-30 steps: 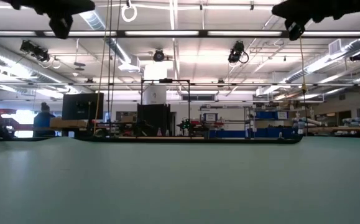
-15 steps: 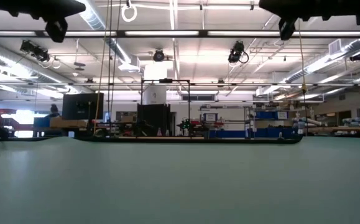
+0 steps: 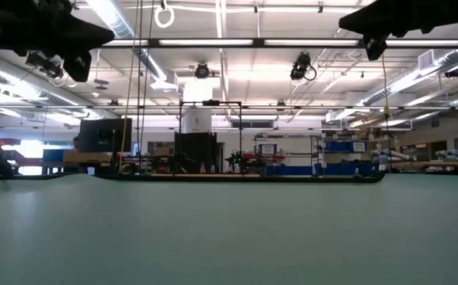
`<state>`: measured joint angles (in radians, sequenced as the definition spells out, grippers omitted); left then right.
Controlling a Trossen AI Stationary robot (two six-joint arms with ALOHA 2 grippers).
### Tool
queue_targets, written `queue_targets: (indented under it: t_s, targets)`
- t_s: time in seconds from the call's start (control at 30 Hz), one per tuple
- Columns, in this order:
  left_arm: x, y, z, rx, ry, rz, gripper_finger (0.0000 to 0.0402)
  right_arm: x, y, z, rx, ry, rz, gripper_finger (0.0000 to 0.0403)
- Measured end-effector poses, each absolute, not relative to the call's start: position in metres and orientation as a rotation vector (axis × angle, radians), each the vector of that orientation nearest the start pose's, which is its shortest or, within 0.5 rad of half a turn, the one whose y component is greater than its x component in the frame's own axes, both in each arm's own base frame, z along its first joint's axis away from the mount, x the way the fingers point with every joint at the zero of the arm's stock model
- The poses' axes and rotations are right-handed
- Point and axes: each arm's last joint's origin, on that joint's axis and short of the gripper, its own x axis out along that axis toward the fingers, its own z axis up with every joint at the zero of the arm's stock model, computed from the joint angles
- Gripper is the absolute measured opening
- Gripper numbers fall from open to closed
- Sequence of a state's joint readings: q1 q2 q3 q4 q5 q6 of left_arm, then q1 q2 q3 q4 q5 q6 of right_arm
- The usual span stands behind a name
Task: Sort flowers into vase by color
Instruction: Return to Home Position
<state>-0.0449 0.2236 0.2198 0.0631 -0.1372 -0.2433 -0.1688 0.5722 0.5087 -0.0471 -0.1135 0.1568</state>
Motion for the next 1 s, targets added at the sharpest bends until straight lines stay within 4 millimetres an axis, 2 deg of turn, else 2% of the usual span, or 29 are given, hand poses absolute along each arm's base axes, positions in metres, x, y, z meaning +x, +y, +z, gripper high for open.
queue_targets:
  t_s: [0.13, 0.3, 0.5, 0.63, 0.77, 1.0]
  targets:
    - [0.100, -0.001, 0.228, -0.189, -0.085, 0.053, 0.0000, 0.140, -0.021, 0.265, 0.180, 0.057, -0.072, 0.0003]
    - [0.090, -0.001, 0.222, -0.157, -0.048, 0.041, 0.0000, 0.135, -0.024, 0.234, 0.273, -0.004, -0.096, 0.0003]
    - [0.079, 0.000, 0.221, -0.137, -0.064, 0.071, 0.0000, 0.124, -0.023, 0.217, 0.266, -0.030, -0.074, 0.0003]
    - [0.083, 0.001, 0.213, -0.119, -0.075, 0.107, 0.0000, 0.116, -0.021, 0.199, 0.281, -0.044, -0.062, 0.0003]
    - [0.088, -0.001, 0.203, -0.181, -0.120, 0.074, 0.0000, 0.110, -0.019, 0.190, 0.288, -0.108, -0.037, 0.0003]
    - [0.095, -0.006, 0.185, -0.260, -0.157, 0.031, 0.0000, 0.107, -0.006, 0.176, 0.327, -0.072, 0.121, 0.0002]
